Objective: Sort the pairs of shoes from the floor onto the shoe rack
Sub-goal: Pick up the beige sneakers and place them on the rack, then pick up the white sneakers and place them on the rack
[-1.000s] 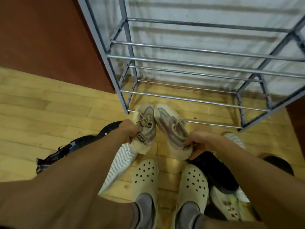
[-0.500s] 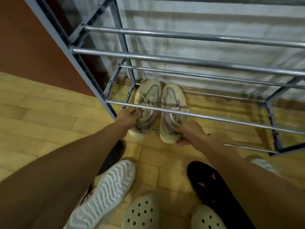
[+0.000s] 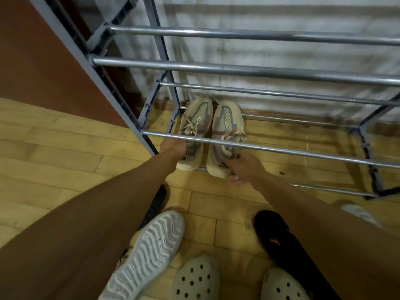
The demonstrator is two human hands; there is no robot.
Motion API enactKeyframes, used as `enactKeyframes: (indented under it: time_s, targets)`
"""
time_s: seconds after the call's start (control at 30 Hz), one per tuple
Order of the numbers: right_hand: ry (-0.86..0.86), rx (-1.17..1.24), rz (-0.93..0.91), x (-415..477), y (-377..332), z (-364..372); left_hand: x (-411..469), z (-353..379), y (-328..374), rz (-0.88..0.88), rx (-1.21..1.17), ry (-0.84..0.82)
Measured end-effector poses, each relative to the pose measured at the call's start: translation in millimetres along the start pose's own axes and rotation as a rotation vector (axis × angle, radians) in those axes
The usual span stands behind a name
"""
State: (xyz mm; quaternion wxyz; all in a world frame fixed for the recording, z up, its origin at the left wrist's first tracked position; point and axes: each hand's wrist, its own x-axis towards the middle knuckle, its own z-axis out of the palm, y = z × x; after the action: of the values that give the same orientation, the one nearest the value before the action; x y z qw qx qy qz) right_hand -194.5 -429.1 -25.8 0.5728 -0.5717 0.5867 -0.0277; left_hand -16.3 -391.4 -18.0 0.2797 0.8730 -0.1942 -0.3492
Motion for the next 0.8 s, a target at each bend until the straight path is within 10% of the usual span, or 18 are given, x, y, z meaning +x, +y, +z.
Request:
enactKeyframes:
  time_s: [0.4,0.8]
  targets:
    - [-0.093,-0.520,-0.207,-184,-78,-1,-153,-147,19,0.202,0.605,-0.532]
    - [-0.012,-0.946,-0.502,-342,-175,51,-293,-288,-17,0.507,0.550,-0.344]
